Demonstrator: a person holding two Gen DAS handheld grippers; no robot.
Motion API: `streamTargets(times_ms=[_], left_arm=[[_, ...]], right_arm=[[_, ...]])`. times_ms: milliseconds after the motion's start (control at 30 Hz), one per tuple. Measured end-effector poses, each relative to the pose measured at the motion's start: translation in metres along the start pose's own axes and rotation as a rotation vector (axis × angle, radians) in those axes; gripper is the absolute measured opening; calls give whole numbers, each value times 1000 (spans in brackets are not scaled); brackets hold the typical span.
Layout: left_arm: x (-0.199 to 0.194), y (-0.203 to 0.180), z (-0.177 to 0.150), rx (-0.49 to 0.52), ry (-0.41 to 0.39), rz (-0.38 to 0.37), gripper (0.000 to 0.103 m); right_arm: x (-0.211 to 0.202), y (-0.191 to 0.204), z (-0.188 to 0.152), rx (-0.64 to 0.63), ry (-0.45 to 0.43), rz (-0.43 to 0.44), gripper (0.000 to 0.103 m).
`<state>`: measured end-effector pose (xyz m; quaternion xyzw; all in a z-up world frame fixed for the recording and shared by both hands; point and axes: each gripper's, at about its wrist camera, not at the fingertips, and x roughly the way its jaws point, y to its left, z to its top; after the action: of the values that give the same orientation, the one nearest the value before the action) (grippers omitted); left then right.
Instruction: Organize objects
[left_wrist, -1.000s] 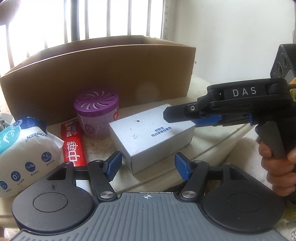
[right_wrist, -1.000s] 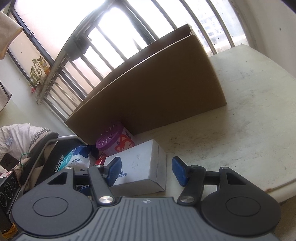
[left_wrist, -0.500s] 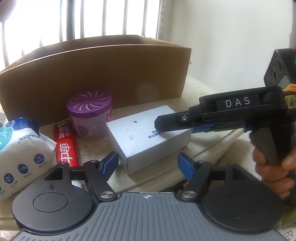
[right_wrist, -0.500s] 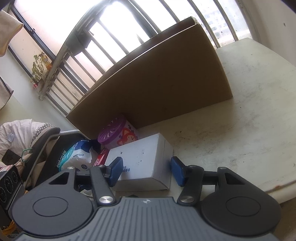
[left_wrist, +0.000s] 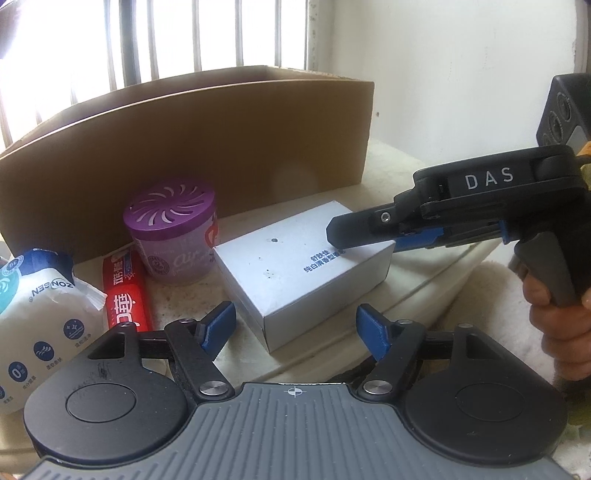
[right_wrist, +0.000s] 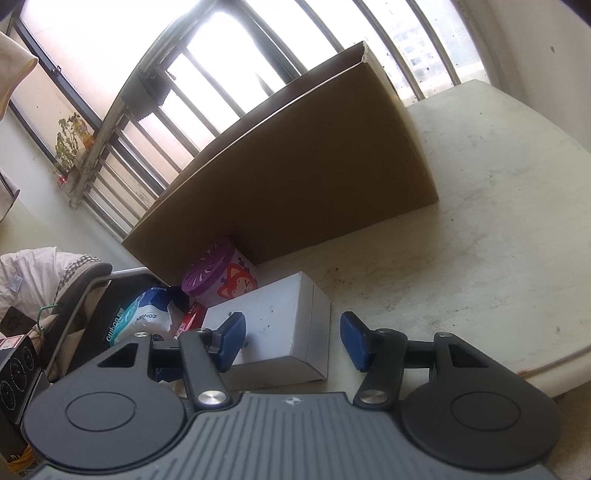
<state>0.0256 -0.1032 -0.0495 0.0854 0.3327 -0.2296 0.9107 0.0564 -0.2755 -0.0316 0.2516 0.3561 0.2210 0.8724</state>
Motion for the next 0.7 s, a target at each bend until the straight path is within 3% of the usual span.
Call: streamTargets(times_ms=[700], left_arm=[[0,-1,-3,-12,-10,18,72]], right_arm=[[7,19,-7,-75,15,-1,61]])
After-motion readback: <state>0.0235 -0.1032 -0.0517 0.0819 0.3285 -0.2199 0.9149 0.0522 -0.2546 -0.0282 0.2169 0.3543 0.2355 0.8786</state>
